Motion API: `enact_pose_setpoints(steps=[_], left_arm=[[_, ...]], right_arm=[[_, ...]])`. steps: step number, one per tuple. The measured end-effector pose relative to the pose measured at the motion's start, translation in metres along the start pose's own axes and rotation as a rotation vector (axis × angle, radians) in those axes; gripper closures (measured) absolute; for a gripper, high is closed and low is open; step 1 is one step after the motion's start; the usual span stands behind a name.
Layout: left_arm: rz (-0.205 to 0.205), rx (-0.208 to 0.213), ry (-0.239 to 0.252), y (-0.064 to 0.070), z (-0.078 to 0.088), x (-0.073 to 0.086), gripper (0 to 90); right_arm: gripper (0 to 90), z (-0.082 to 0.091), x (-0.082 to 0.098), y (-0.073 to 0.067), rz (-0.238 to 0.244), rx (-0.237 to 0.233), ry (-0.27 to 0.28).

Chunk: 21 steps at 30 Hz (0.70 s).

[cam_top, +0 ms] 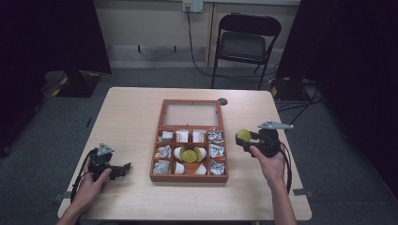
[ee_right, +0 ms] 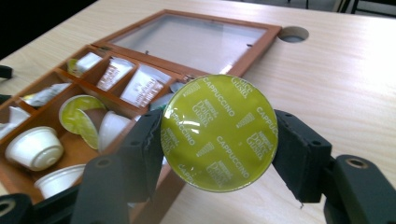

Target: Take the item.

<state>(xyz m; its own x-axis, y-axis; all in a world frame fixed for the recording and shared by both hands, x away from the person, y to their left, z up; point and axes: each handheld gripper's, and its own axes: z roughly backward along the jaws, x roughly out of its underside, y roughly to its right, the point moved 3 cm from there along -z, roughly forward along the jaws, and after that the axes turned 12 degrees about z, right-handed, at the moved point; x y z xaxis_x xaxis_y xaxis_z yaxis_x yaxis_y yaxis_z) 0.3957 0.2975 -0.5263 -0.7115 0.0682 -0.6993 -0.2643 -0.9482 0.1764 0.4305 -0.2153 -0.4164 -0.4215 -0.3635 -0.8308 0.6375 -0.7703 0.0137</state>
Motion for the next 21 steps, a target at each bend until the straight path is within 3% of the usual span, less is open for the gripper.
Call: enact_pose_setpoints(steps=[9,21], left_arm=[[-0.001,0.000,0.000,0.000,0.000,0.000,0.0],[0.000,0.000,0.000,0.000,0.000,0.000,0.0]], right_arm=[[38.2,-0.006,0.015,0.014,-0.028,0.047,-0.019],[38.2,-0.022,0.038,0.029,-0.085,0.051,-0.083]])
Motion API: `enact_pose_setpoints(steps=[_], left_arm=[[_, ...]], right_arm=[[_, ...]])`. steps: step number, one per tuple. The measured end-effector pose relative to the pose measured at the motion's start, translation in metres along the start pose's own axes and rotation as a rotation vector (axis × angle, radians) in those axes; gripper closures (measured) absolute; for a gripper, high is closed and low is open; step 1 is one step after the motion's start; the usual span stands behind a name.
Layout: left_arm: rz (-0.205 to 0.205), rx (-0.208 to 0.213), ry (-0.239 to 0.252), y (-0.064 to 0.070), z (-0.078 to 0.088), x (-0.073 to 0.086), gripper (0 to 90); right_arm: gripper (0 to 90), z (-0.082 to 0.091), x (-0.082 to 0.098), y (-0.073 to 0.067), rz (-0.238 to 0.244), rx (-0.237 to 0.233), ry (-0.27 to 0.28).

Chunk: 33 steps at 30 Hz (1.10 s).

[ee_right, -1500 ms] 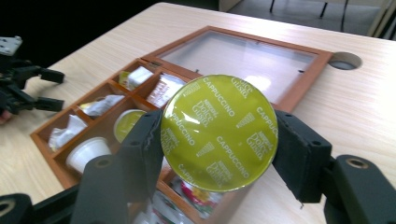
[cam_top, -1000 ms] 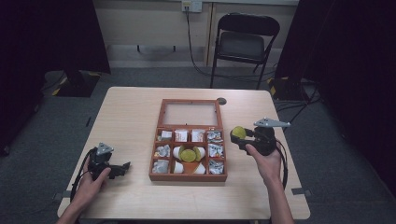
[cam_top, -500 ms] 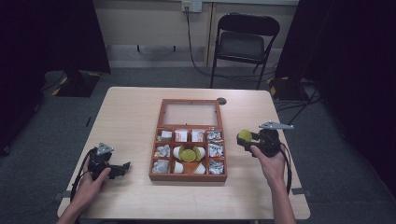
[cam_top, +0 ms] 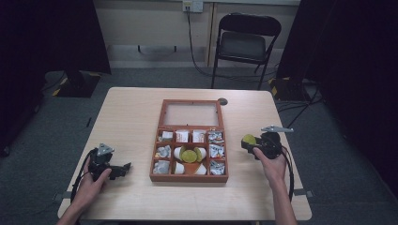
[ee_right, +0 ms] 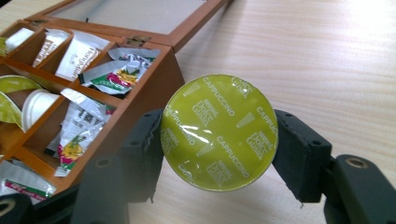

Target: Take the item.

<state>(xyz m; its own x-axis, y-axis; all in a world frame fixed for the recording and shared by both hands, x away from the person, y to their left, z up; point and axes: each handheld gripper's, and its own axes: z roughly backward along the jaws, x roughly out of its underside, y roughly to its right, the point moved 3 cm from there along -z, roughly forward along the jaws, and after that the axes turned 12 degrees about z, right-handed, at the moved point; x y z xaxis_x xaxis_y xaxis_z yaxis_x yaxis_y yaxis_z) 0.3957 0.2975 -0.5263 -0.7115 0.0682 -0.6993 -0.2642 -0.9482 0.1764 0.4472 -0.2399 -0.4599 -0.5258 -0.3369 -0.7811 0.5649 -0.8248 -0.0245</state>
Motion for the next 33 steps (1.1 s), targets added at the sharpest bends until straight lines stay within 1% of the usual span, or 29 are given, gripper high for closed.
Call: enact_pose_setpoints(steps=[11,14,15,18,21,29,31,33], left_arm=[[-0.001,-0.001,0.000,0.000,0.000,0.000,0.0],[0.000,0.000,0.000,0.000,0.000,0.000,0.0],[0.000,0.000,0.000,0.000,0.000,0.000,0.0],[-0.001,0.000,0.000,0.000,0.000,0.000,0.0],[-0.002,-0.001,0.000,0.000,0.000,0.000,0.0],[-0.002,-0.001,0.000,0.000,0.000,0.000,0.0],[-0.002,0.000,0.000,0.000,0.000,0.000,0.0],[-0.002,-0.001,0.000,0.000,0.000,0.000,0.0]], right_arm=[[38.2,-0.015,0.010,0.000,0.006,0.008,-0.052],[38.2,-0.020,0.011,-0.002,0.014,0.010,-0.063],[38.1,-0.022,0.011,-0.004,0.012,0.004,-0.068],[38.2,-0.028,0.012,-0.008,0.025,-0.005,-0.082],[38.2,-0.033,0.013,-0.008,0.028,-0.004,-0.094],[38.1,-0.038,0.017,-0.008,0.026,-0.002,-0.114],[38.2,-0.039,0.018,-0.008,0.032,-0.001,-0.124],[38.1,-0.040,0.018,-0.009,0.041,-0.001,-0.122]])
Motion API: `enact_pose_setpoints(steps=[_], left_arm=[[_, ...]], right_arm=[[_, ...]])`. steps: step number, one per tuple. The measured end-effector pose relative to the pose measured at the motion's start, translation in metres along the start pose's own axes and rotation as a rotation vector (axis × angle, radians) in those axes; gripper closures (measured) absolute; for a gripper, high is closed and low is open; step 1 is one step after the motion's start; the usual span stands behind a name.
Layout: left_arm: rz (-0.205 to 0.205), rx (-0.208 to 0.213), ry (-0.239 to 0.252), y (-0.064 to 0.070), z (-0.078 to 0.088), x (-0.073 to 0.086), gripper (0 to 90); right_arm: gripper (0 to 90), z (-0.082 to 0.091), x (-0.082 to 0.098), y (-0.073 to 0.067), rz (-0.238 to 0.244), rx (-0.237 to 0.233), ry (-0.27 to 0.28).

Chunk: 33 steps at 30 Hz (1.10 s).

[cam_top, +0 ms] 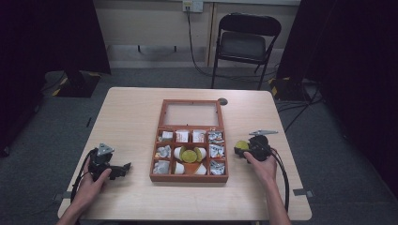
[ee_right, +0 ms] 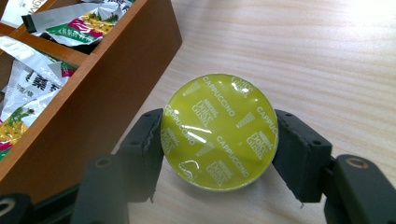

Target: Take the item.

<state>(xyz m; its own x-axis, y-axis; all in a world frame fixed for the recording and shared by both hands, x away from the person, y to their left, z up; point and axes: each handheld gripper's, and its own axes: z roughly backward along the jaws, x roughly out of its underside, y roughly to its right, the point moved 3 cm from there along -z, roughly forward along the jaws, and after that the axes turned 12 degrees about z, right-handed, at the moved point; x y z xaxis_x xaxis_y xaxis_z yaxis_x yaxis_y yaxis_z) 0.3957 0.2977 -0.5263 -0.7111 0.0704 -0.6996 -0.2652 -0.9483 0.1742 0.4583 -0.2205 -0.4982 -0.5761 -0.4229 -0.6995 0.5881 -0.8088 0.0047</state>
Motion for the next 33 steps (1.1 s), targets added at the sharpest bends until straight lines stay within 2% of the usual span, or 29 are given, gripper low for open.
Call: enact_pose_setpoints(steps=[12,18,30,33], left_arm=[[0.001,0.000,0.000,0.0001,0.0000,0.0001,0.0],[0.002,0.001,0.000,0.0002,0.0000,0.0001,0.0],[0.001,0.000,0.000,0.0001,0.0000,0.0001,0.0],[0.001,0.000,0.000,0.0001,0.0000,0.0001,0.0]], right_arm=[[36.2,-0.0015,-0.0001,0.0004,-0.006,0.010,0.008],[30.7,-0.0042,0.0016,0.0008,-0.017,-0.004,-0.015],[22.2,-0.0016,0.0002,0.0015,-0.017,-0.013,0.006],[21.0,0.0015,-0.0021,0.0008,-0.021,-0.004,0.032]])
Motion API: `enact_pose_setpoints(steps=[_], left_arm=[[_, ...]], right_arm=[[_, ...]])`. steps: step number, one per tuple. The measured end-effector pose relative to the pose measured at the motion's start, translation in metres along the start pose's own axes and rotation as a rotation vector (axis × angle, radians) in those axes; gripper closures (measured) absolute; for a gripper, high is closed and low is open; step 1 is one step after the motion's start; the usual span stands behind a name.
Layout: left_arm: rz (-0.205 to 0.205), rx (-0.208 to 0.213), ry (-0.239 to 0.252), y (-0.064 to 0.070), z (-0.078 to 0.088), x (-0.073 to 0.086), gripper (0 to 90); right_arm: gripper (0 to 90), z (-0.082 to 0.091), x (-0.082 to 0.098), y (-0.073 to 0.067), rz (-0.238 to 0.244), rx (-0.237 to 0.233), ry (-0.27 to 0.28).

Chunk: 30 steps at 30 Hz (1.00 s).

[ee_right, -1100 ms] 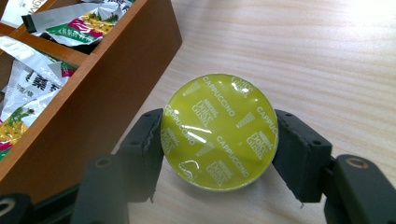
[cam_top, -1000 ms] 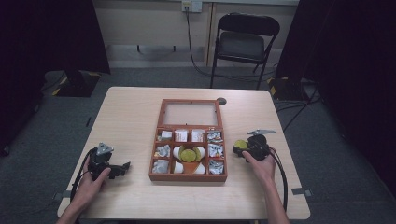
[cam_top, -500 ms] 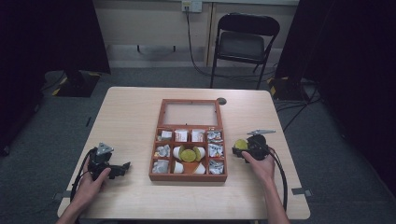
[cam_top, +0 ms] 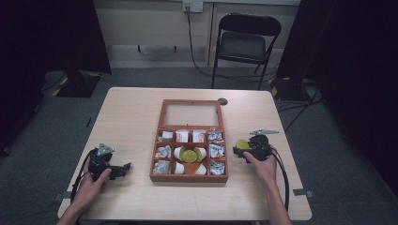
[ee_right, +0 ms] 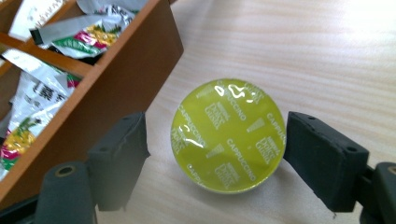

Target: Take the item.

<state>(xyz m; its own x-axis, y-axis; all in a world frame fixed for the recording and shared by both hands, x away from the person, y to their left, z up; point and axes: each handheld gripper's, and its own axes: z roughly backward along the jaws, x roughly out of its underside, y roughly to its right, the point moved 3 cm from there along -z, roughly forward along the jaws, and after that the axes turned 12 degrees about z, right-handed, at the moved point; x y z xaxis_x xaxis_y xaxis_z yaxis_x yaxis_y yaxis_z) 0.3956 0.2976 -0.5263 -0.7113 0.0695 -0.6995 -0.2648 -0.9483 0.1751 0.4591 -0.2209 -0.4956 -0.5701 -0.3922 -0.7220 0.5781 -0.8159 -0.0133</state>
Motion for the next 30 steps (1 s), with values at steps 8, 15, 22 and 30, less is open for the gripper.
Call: enact_pose_setpoints(steps=[8,15,22,30], left_arm=[[0.000,0.000,0.000,0.000,0.000,0.000,0.0],[0.000,0.000,0.000,0.000,0.000,0.000,0.0],[0.000,0.000,0.000,0.000,0.000,0.000,0.0],[0.000,0.000,0.000,0.000,0.000,0.000,0.0]], right_arm=[[18.0,0.010,-0.005,0.000,-0.007,0.001,0.047],[17.2,0.028,-0.005,0.001,-0.029,0.020,0.063],[17.0,0.044,-0.001,0.001,-0.023,0.027,0.069],[17.0,0.056,0.009,0.001,-0.028,0.043,0.068]])
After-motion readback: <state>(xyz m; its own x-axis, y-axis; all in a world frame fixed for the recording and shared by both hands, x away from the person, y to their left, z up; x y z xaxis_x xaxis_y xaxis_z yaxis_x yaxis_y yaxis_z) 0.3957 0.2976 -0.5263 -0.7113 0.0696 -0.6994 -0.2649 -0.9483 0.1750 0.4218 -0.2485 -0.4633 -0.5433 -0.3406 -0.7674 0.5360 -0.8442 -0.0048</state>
